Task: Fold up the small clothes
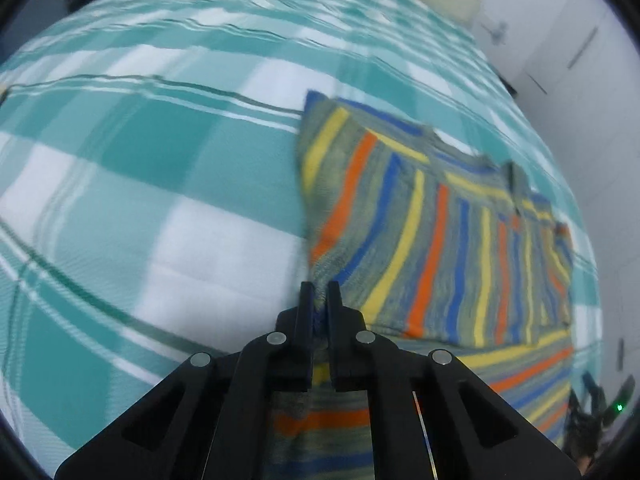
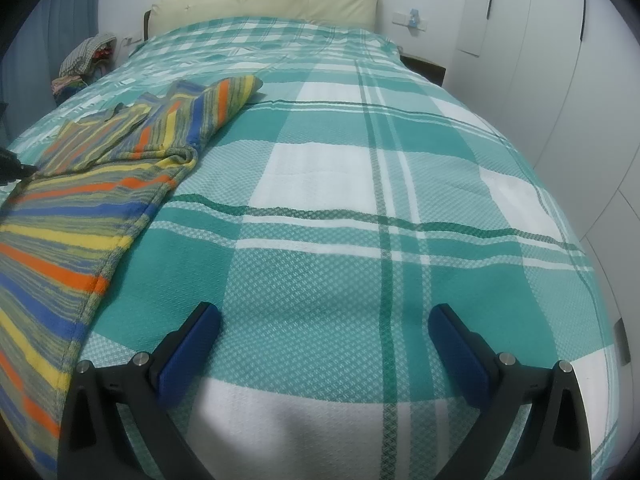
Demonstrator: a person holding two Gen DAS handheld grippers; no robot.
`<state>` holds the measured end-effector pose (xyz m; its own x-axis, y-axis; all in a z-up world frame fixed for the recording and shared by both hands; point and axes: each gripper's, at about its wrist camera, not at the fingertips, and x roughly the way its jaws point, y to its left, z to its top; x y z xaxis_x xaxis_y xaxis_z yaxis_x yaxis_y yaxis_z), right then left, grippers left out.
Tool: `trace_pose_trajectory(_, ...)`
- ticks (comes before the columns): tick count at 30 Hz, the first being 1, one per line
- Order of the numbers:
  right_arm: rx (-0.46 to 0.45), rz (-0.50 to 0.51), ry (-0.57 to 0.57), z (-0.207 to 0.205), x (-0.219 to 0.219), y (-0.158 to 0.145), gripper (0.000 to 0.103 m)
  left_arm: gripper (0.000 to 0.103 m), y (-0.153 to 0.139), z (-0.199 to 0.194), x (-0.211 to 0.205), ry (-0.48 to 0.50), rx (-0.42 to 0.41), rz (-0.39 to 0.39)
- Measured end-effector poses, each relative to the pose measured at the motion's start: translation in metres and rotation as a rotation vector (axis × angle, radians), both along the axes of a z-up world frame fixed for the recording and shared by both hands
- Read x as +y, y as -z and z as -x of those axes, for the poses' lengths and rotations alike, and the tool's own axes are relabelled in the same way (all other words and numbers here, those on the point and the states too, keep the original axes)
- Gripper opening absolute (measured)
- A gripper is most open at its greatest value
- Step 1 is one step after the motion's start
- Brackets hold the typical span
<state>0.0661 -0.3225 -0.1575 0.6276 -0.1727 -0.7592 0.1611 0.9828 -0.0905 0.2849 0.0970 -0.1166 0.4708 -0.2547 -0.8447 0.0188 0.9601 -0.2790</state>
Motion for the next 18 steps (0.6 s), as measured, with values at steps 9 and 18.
trace_pose_trajectory(9,0.004,-0.006,-0.001,0.000,-0.001,0.000,0.102,0.041,-0.006,0.006,-0.011,0.042,-0.002,-0.084)
trace_pose_trajectory(18,0.006,-0.005,0.000,0.000,-0.001,0.000,0.102,0.080,-0.038,0.080,-0.016,0.116,-0.143,-0.189)
